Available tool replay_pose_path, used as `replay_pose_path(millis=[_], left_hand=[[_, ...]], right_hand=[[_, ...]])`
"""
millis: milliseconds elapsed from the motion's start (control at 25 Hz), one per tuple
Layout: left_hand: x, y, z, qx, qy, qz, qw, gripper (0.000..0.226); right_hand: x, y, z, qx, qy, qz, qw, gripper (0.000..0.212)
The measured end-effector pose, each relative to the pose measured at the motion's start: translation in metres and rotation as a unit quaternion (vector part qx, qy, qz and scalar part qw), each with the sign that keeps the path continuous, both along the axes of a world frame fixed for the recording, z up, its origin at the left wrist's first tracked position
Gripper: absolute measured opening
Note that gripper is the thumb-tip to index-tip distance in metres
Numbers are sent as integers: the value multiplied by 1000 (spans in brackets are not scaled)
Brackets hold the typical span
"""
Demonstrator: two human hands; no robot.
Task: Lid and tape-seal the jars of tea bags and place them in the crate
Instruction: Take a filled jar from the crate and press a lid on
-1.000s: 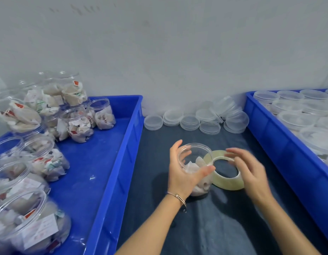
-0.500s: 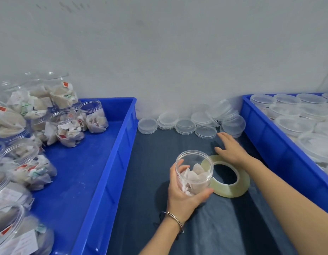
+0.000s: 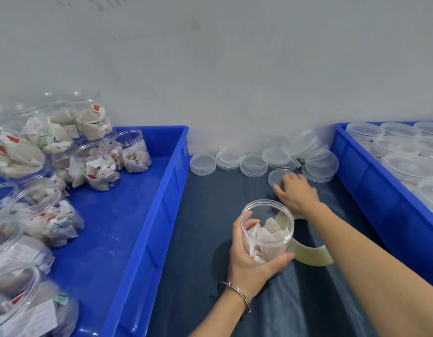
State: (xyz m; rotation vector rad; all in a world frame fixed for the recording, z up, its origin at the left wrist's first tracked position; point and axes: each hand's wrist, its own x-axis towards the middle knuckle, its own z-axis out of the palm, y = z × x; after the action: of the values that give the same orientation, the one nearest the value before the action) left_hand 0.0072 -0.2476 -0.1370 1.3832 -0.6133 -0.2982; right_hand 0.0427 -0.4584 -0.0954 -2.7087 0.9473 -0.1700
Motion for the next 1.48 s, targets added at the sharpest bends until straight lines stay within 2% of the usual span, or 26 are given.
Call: replay_pose_path(millis=[80, 160, 280, 320, 400, 560, 640, 720, 800, 880, 920, 1000, 1040, 1160, 1320, 1400, 1440, 1480], left_hand=[[0, 1, 0, -2, 1, 0, 1000, 93], [0, 1, 0, -1, 1, -2, 1000, 93], [0, 1, 0, 1, -1, -3, 1000, 91], [0, 1, 0, 1, 0, -3, 1000, 91], [0, 1, 0, -1, -3, -4, 1000, 90], [-1, 1, -1, -5, -4, 0, 1000, 91], [-1, 1, -1, -3, -6, 4, 1000, 91], [0, 1, -2, 1, -11, 8, 1000, 91], [1, 0, -2, 4, -12, 10, 1000, 91], [0, 1, -1, -1, -2, 12, 1000, 91], [-1, 1, -1, 0, 2, 11, 1000, 91], [-2, 1, 2, 1, 10, 14, 1000, 90], [-1, 0, 4, 4, 8, 20, 1000, 89], [0, 0, 7, 13, -13, 17, 1000, 83], [-9, 8, 5, 26, 10, -35, 999, 78], [-5, 14, 0, 52, -34, -87, 994, 67], [-5, 16, 1, 87, -89, -89, 988, 62], [-4, 19, 0, 108, -111, -104, 983, 64]], right_hand=[[-9, 2, -5, -58, -127, -16, 990, 32], [-16, 1, -11, -21, -156, -47, 986, 35], [-13, 1, -13, 56, -14, -48, 997, 85], [-9, 3, -13, 57, 14, -48, 997, 95], [-1, 6, -14, 54, 19, -69, 996, 103], [4, 0, -15, 59, 33, -106, 992, 93], [-1, -3, -16, 54, 65, -79, 993, 76], [-7, -1, -15, 59, 57, -54, 995, 58], [-13, 8, -2, 133, -79, -36, 987, 49], [-33, 25, 23, 238, -253, 43, 937, 41], [-50, 39, 37, 258, -291, 103, 916, 38], [-86, 68, 54, 271, -284, 198, 898, 40], [-103, 82, 56, 258, -258, 223, 904, 41], [-137, 111, 54, 128, -191, 227, 946, 42], [-153, 130, 63, 27, -132, 219, 966, 51], [-160, 132, 64, -8, -88, 236, 968, 54], [-164, 132, 65, -20, -76, 241, 967, 55], [-165, 132, 66, -27, -72, 246, 966, 57]])
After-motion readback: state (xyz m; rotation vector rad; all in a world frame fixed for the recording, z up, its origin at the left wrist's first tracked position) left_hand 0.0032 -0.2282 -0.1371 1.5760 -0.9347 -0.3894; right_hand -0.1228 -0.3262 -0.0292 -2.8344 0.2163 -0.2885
